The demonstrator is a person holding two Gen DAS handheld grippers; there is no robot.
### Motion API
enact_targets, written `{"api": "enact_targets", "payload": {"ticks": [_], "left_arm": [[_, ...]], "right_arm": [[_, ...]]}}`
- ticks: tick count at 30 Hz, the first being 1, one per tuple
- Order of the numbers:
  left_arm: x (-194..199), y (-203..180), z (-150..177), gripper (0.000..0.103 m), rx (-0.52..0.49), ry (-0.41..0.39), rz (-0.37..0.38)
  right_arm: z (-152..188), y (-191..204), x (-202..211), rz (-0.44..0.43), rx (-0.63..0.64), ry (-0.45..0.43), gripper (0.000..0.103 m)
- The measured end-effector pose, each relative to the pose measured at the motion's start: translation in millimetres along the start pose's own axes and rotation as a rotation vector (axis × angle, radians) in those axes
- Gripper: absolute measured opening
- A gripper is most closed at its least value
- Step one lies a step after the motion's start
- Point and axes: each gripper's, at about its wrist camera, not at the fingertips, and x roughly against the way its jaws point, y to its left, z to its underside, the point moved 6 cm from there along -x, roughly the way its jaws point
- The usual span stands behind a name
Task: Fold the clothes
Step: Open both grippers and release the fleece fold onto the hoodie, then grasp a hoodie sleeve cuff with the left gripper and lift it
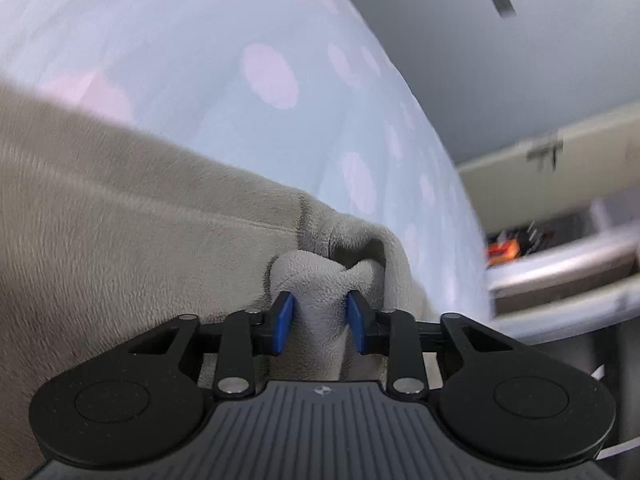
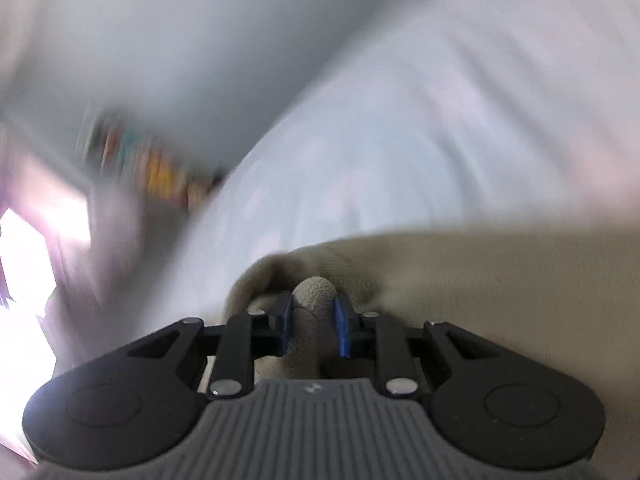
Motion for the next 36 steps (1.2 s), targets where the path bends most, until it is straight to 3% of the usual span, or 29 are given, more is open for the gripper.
{"api": "enact_targets", "payload": {"ticks": [3,7,11,14,18,20,24,29,33,36], "left_arm": [[-1,-12,8,0.008,-0.186,0.014,-0.118],[-7,-21,20,0.008,-0.349,0.033,-0.252],[-13,-33,33,0.008,-0.524,0.024,-0.353],[-7,-34,39,0.01,-0.556,0.014,-0.377],[20,-29,41,0.015,-0.54,0.02,-0.401],[43,-26,42,0.015,-0.548,0.015,-0.449],[117,-29,47,0.016,-0.54,-0.054,-0.42],[222,-32,41,0.02,-0.577,-0.154,-0.525],[302,-28,19,0.031,-0.535,-0.246,-0.622],[359,-12,3,0.042,-0.426,-0.321,-0.657]], "right_arm": [[11,22,-3,0.126,0.27,0.045,0.02],[26,27,-15,0.248,0.42,0.081,0.018],[35,22,-8,0.299,0.464,0.073,0.018],[38,21,-3,0.343,0.501,0.079,0.019],[41,19,20,0.415,0.5,0.081,0.029],[44,18,38,0.425,0.467,0.064,0.03],[68,26,92,0.388,0.357,0.01,0.038],[125,32,139,0.37,0.21,-0.011,0.04],[170,37,164,0.392,0.111,-0.025,0.041],[197,51,180,0.37,0.078,-0.059,0.046]]}}
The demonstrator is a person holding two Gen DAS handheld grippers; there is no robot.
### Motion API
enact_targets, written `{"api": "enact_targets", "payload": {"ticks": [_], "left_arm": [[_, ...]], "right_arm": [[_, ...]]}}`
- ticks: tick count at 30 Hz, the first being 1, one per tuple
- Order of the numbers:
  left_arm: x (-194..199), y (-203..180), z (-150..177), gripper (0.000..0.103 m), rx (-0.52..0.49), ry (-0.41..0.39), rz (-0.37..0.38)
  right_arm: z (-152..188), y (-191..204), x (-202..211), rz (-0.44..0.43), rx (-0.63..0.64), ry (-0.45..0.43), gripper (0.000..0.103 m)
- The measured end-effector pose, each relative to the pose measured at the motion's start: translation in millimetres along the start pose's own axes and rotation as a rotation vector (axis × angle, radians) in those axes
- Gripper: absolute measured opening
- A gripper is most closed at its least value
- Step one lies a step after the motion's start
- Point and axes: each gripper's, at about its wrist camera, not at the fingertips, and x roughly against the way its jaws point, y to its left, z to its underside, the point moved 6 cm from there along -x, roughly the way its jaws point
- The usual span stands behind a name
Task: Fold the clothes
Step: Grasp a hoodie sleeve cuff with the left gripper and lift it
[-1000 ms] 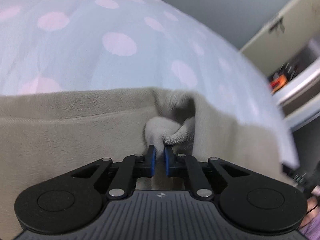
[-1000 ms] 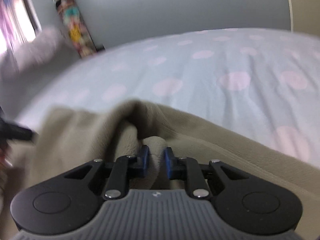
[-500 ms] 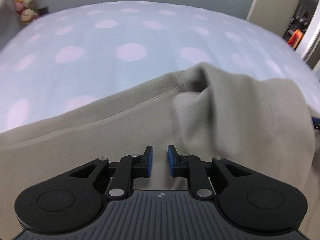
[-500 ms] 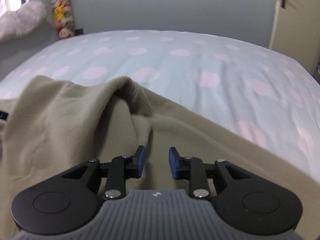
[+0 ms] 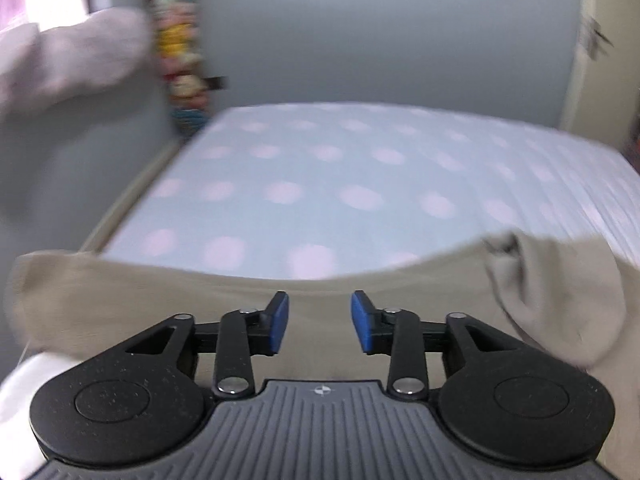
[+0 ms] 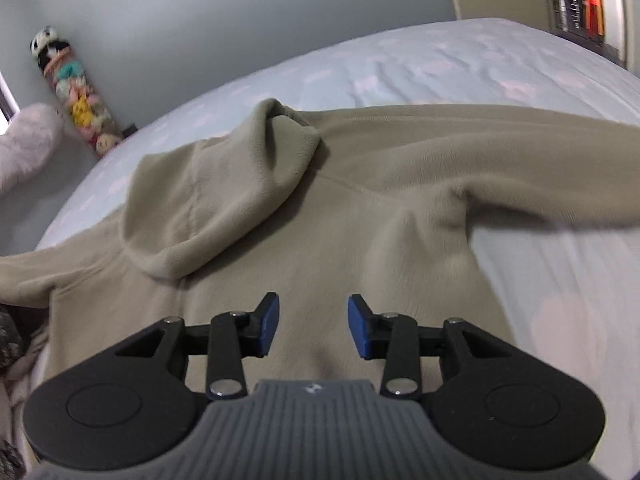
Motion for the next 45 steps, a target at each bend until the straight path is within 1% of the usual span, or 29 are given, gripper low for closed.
{"api": "enact_targets", "payload": {"ticks": [1,2,4,7,9,11,14,15,17,21,22,23,24,27,30,34,38,41,45], "left_arm": [[8,18,-3,0.043,0.042,-0.007,-0.014],[13,38,-7,0.044,0.089,-0.014,-0.032],[17,76,-9,0.045,0.163,-0.017,-0.073],[20,131,-8,0.05,0.279,-0.019,-0.131],[15,167,0,0.051,0.4,-0.009,-0.135],[4,194,11,0.051,0.533,0.008,-0.099],[-12,216,25,0.051,0.683,0.006,-0.036],[-18,220,27,0.05,0.715,0.005,-0.02],[-27,225,31,0.051,0.755,0.004,-0.001],[-37,231,34,0.05,0.79,-0.02,0.0],[-39,231,33,0.047,0.787,-0.025,0.0],[-40,231,33,0.037,0.783,-0.029,-0.001],[-42,231,33,0.029,0.78,-0.027,-0.006],[-33,222,22,0.02,0.75,-0.048,-0.015],[-14,199,-3,0.019,0.681,-0.095,0.001],[17,152,-43,0.018,0.582,-0.161,0.05],[51,78,-90,0.017,0.464,-0.232,0.111],[71,14,-121,0.017,0.381,-0.258,0.16],[87,-77,-146,0.017,0.257,-0.276,0.221]], "right_arm": [[8,4,9,-0.005,-0.003,-0.02,0.05],[14,6,15,-0.012,-0.003,-0.042,0.057],[25,11,26,-0.026,-0.003,-0.078,0.059],[42,11,29,-0.01,-0.018,-0.078,0.06],[51,9,29,0.027,-0.031,-0.093,0.061],[49,7,28,0.051,-0.034,-0.114,0.061],[48,9,28,0.068,-0.022,-0.145,0.063],[48,11,26,0.067,-0.006,-0.147,0.064],[50,18,23,0.071,0.043,-0.144,0.064],[51,31,18,0.059,0.129,-0.152,0.064],[51,33,17,0.054,0.14,-0.153,0.064],[51,34,15,0.059,0.147,-0.147,0.065],[52,33,13,0.07,0.148,-0.141,0.066],[52,28,9,0.104,0.141,-0.125,0.066],[52,21,4,0.138,0.13,-0.109,0.067],[51,13,1,0.128,0.093,-0.107,0.067],[48,10,3,0.092,0.072,-0.135,0.067],[44,6,1,0.086,0.064,-0.142,0.067],[33,-5,-5,0.09,0.025,-0.127,0.067]]}}
